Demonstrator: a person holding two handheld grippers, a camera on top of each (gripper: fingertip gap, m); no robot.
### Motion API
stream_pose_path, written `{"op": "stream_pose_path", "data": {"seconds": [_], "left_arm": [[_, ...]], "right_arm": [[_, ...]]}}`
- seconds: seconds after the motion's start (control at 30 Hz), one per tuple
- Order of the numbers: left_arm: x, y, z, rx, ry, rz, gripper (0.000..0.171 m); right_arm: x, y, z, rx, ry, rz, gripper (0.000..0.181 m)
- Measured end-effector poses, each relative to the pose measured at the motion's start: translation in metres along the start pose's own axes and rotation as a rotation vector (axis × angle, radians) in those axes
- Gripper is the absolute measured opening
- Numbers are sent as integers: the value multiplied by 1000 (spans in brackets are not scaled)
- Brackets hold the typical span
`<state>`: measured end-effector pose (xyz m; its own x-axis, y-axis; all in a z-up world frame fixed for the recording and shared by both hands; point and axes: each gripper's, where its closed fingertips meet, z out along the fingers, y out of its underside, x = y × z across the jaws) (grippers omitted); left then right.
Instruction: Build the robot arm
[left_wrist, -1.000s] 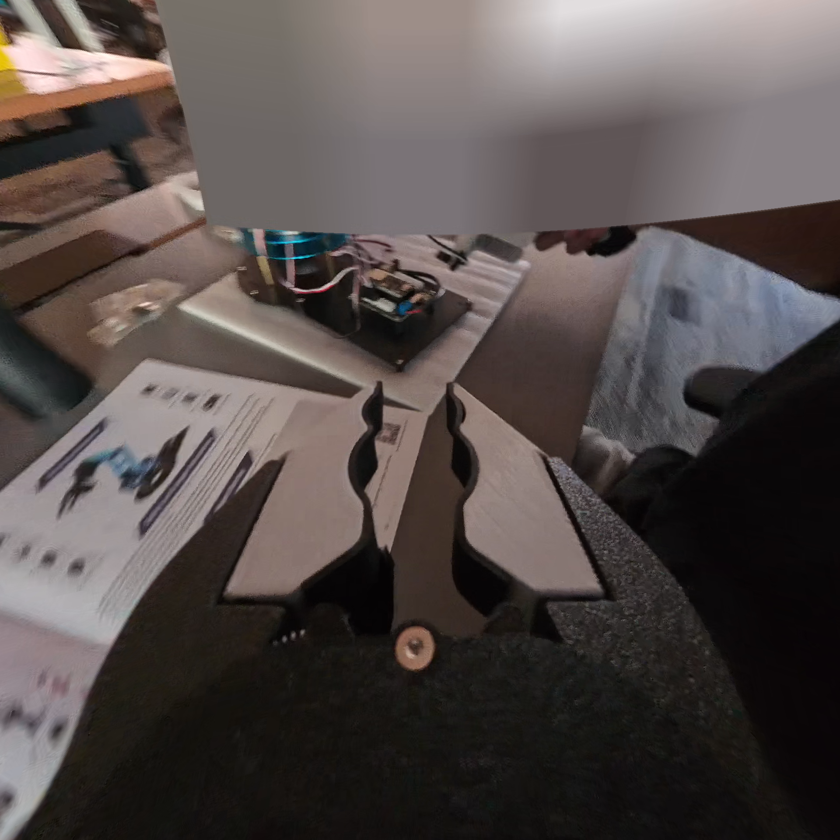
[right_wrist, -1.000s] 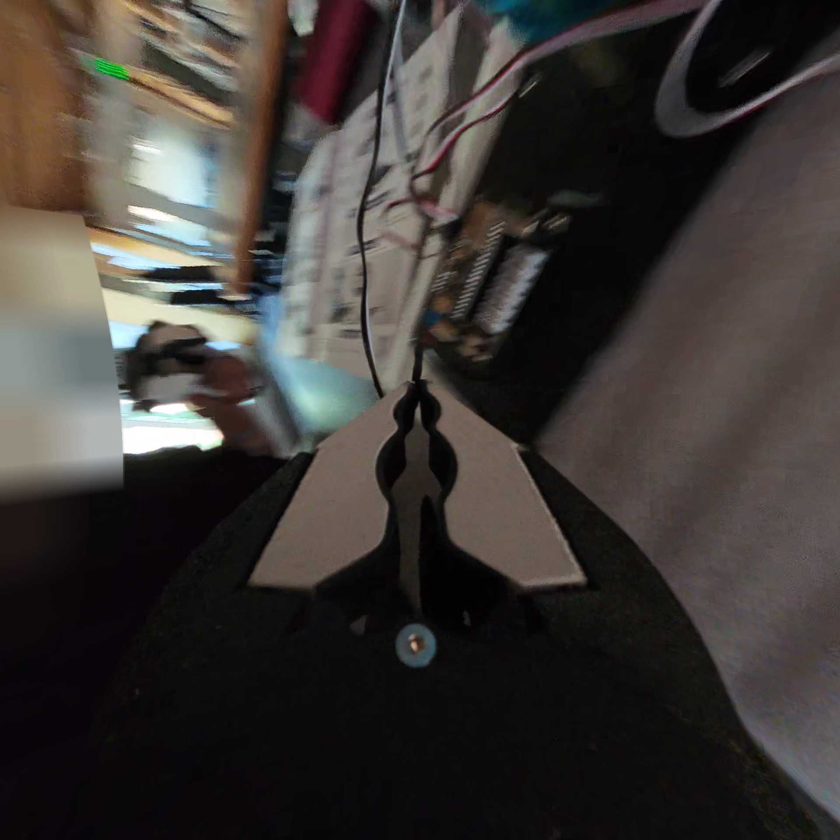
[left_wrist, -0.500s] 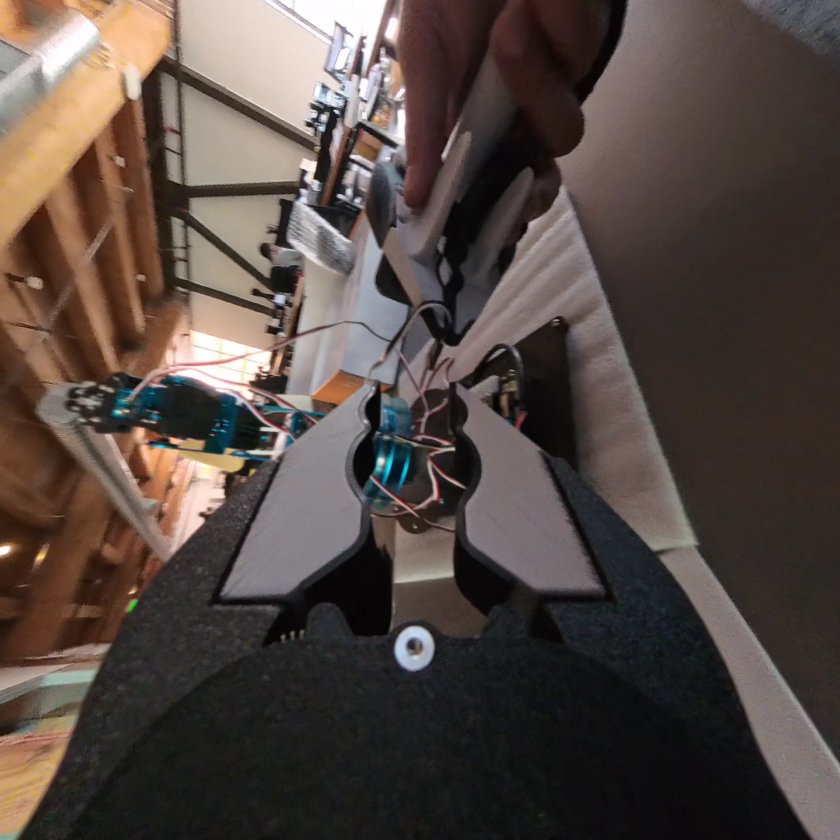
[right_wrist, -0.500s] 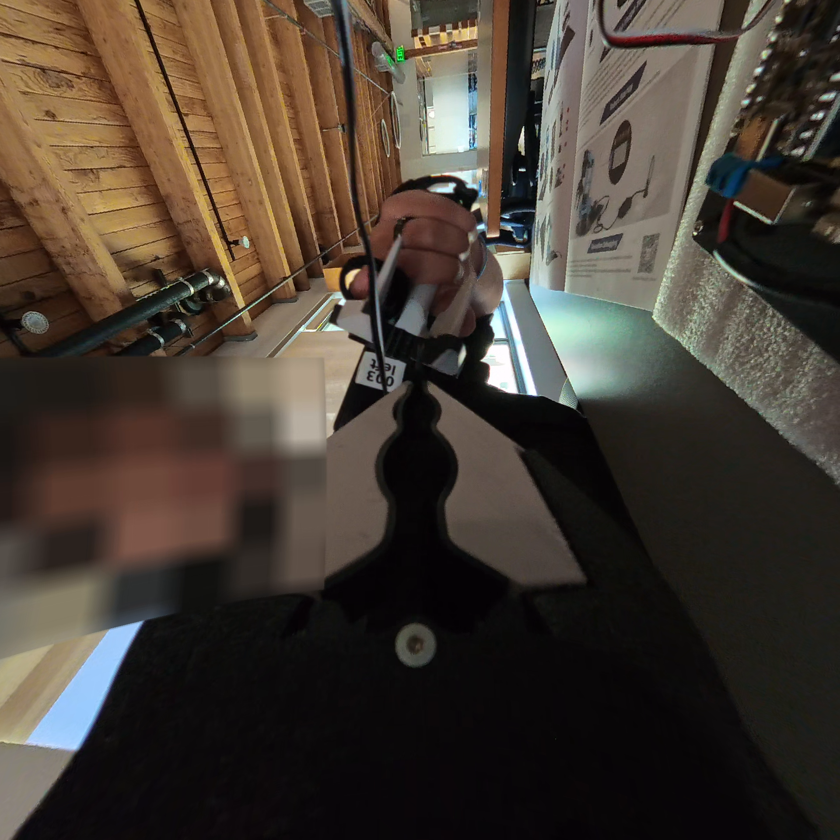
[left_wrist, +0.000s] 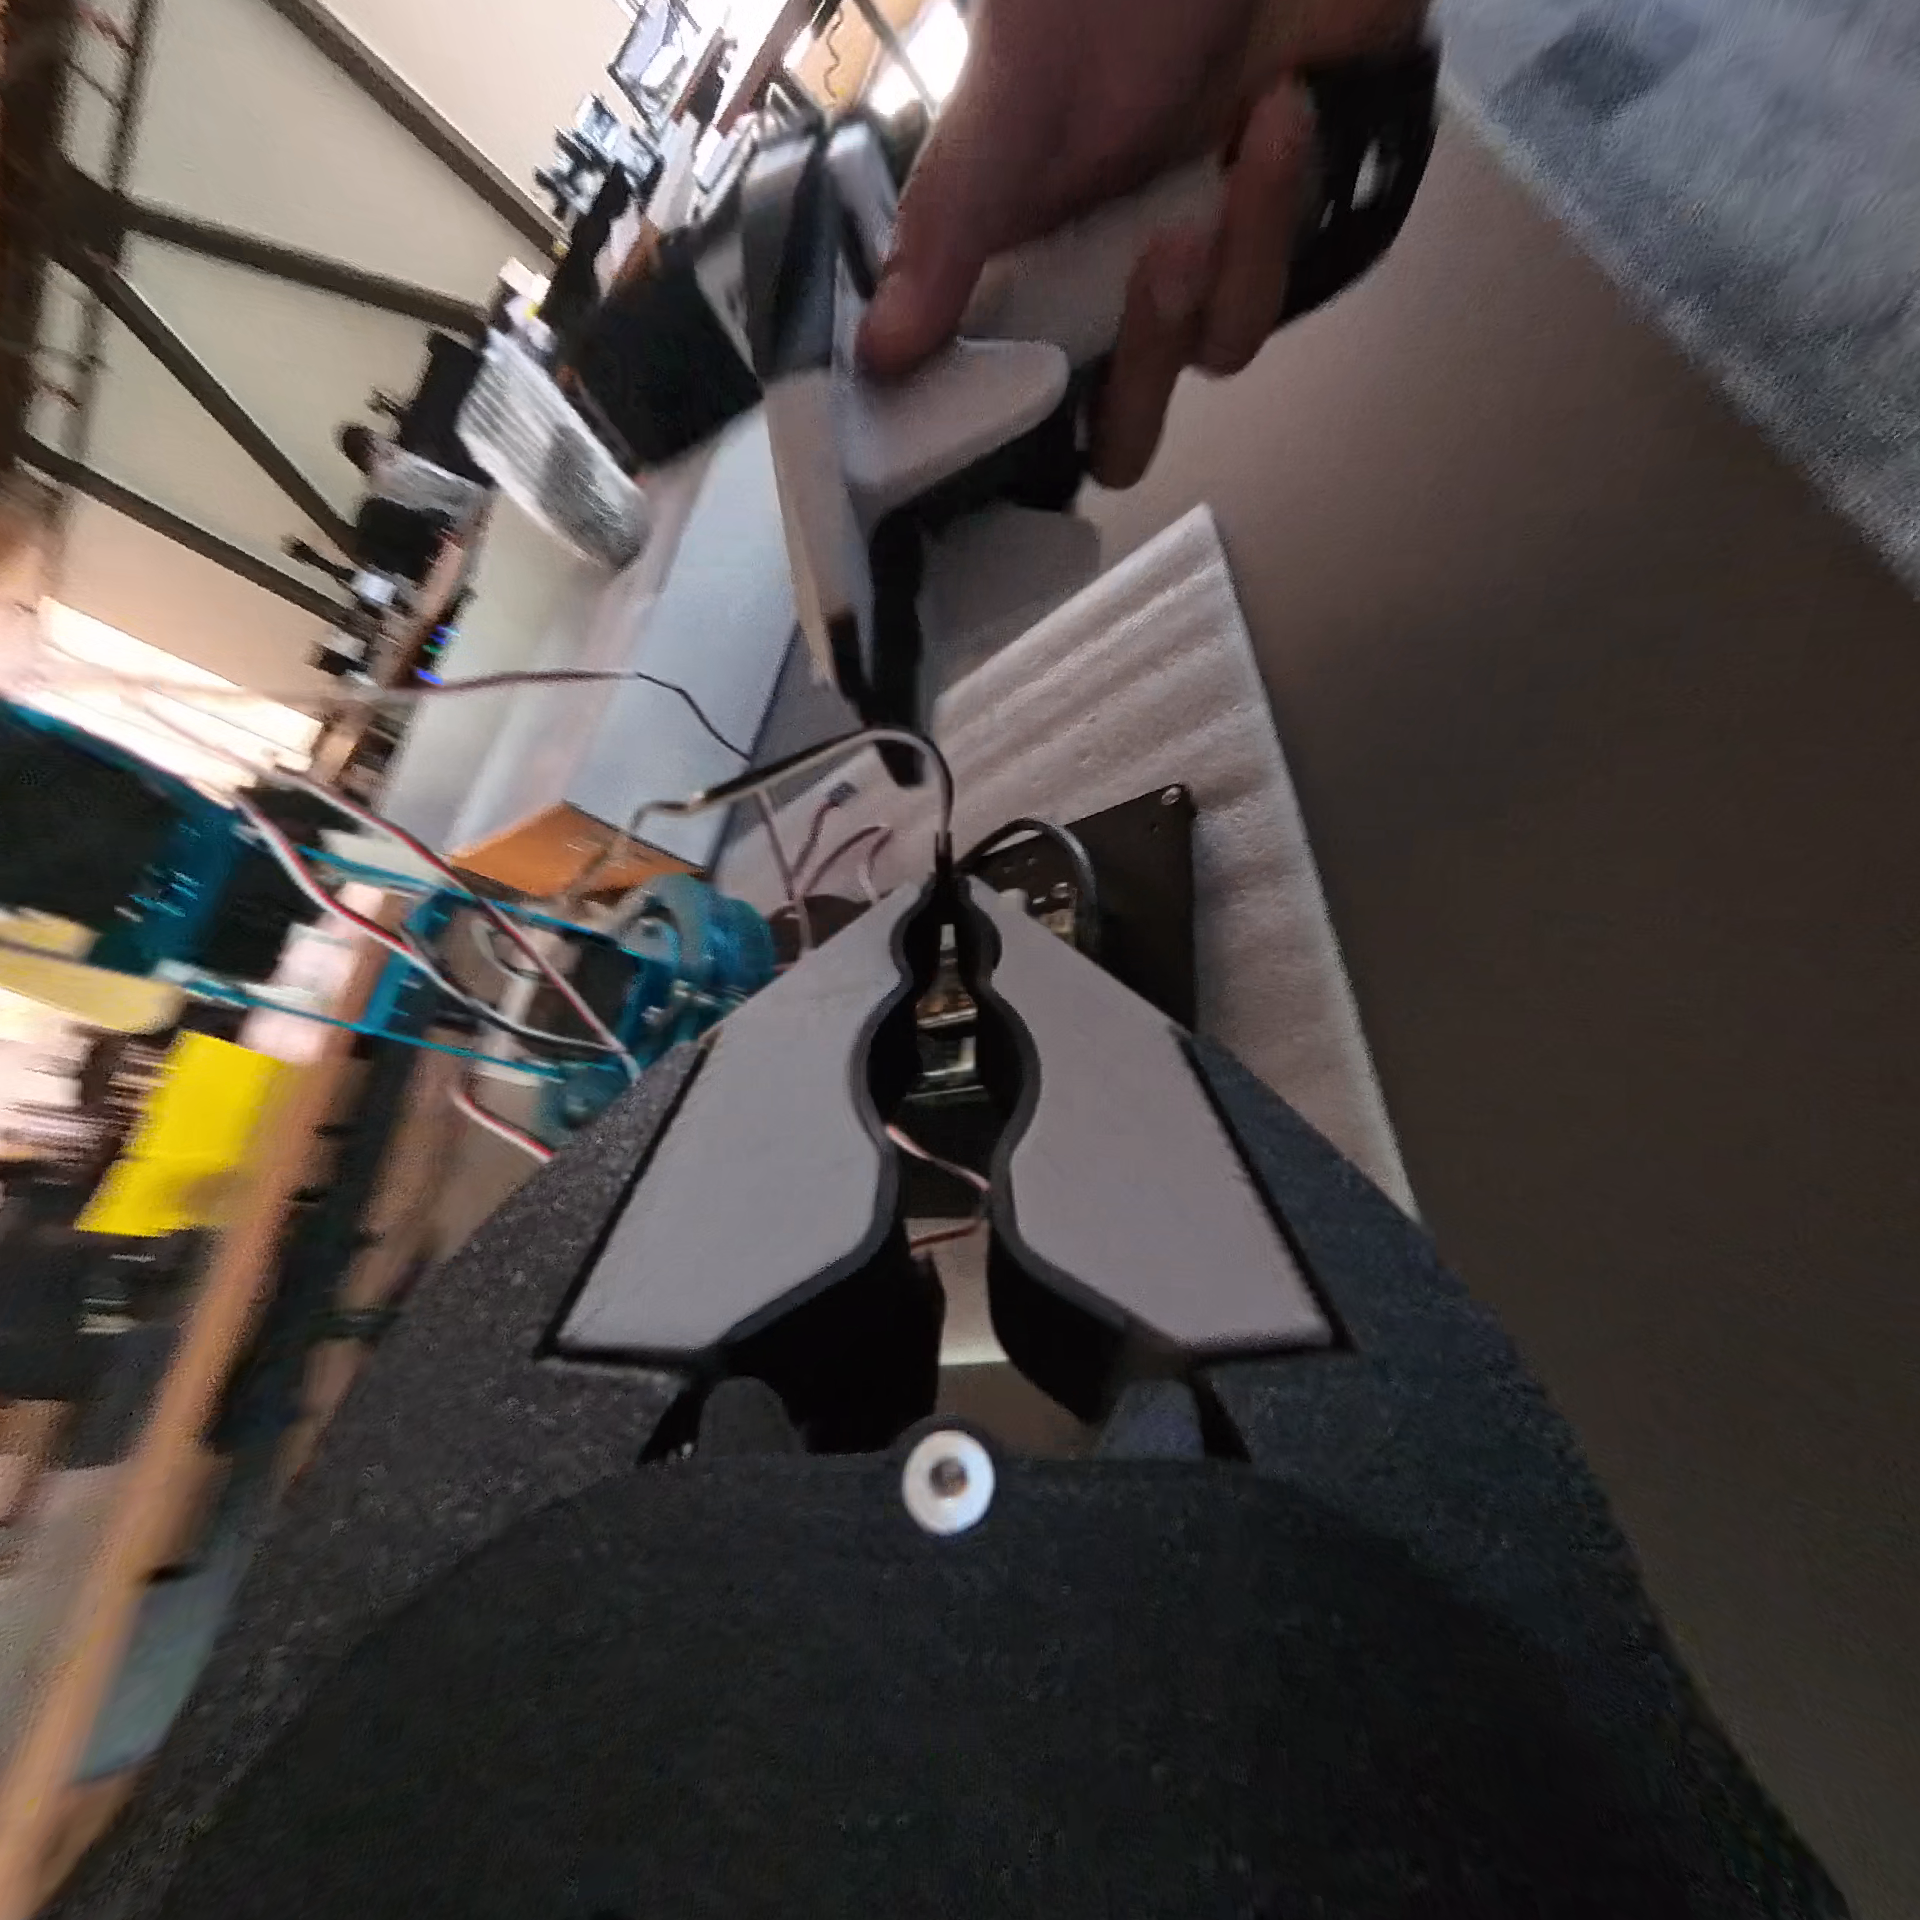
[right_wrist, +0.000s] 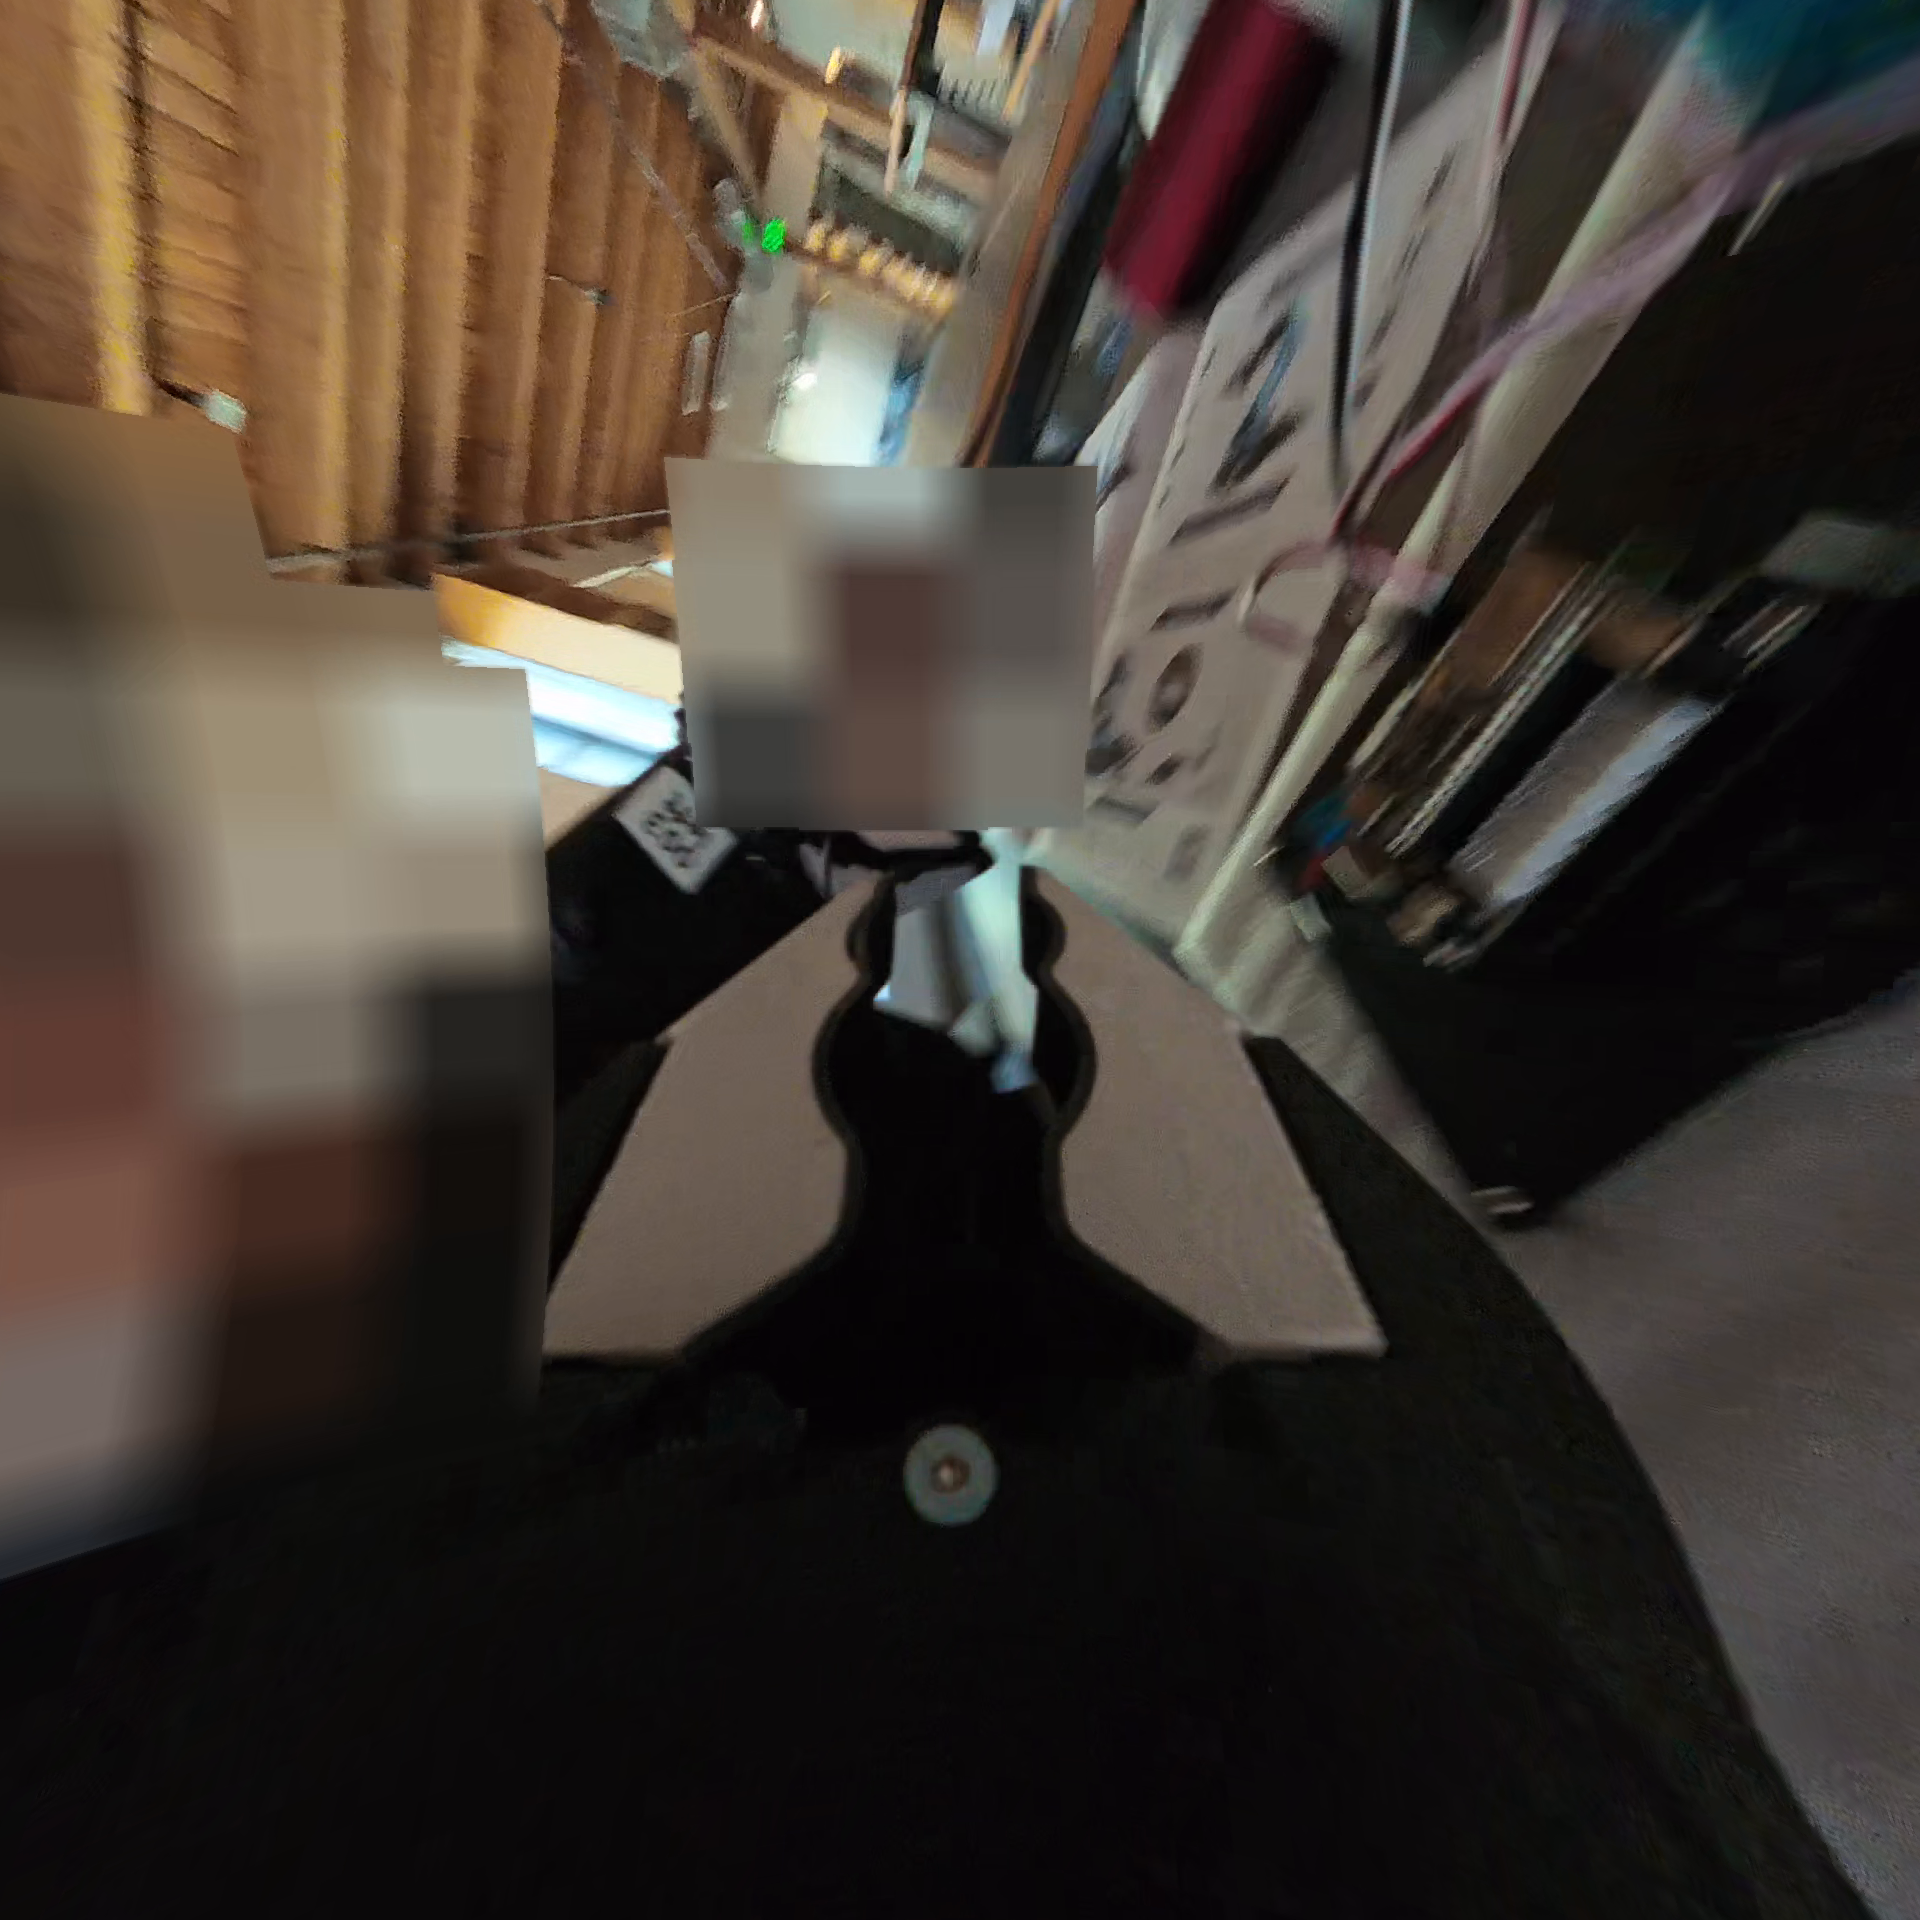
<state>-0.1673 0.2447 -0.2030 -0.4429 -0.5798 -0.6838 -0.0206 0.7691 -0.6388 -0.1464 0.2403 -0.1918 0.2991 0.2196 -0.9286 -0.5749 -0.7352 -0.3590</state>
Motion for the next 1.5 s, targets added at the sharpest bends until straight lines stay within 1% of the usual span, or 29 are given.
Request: {"op": "stream_pose_path", "data": {"seconds": [0.03,0.07,0.1,0.13,0.17,0.2,0.23,0.27,0.3,0.33,0.4,0.47,0.53,0.6,0.63,0.7,0.77,0.97,1.03,1.1,1.13,1.2,1.27,1.37,1.43,1.5], "left_arm": [[0,0,-1,12,35,-86,1],[1,0,-2,26,70,-178,1],[2,-1,-3,41,119,-276,0],[3,-2,-3,53,175,-380,1],[3,-5,-3,73,218,-479,2],[2,-8,-4,98,259,-562,1],[1,-10,-4,117,295,-629,1],[0,-13,-5,137,317,-677,0],[0,-15,-5,154,342,-708,1],[2,-16,-6,157,369,-726,1],[7,-15,-5,148,392,-730,1],[12,-14,-3,135,402,-729,1],[14,-14,-2,132,420,-756,1],[14,-15,-2,140,439,-788,0],[13,-15,-2,138,443,-800,0],[13,-13,-1,135,448,-818,0],[14,-11,0,129,448,-822,1],[9,0,1,105,379,-774,1],[9,8,3,89,351,-774,0],[6,21,6,56,295,-772,2],[3,32,8,24,253,-766,1],[-2,51,10,-15,189,-780,4],[-3,62,10,-21,167,-810,4],[-1,73,11,-47,147,-805,4],[1,76,12,-43,157,-823,2],[2,81,15,-61,159,-836,0]], "right_arm": [[3,-10,-11,40,72,-147,29],[6,-16,-20,51,172,-323,29],[2,-20,-27,49,241,-520,33],[-10,-20,-27,42,265,-722,35],[-18,-15,-24,10,304,-886,31],[-20,-10,-18,-47,365,-982,29],[-20,-4,-9,-106,404,-1025,29],[-16,2,-1,-169,427,-1028,32],[-12,8,6,-226,417,-1006,35],[-14,10,13,-235,382,-988,32],[-23,9,20,-207,286,-958,21],[-26,9,25,-224,233,-917,21],[-23,13,31,-266,231,-935,21],[-16,18,35,-324,257,-969,14],[-15,16,36,-317,276,-991,8],[-12,15,35,-330,289,-1002,8],[-9,15,35,-346,308,-1009,1],[-2,8,34,-342,342,-1021,1],[4,6,37,-350,355,-1035,1],[13,0,39,-353,395,-1079,1],[19,-8,38,-350,441,-1097,0],[33,-24,33,-345,528,-1138,0],[49,-28,31,-389,575,-1152,0],[69,-29,32,-448,650,-1222,0],[76,-28,34,-468,664,-1241,0],[84,-30,33,-507,713,-1273,0]]}}
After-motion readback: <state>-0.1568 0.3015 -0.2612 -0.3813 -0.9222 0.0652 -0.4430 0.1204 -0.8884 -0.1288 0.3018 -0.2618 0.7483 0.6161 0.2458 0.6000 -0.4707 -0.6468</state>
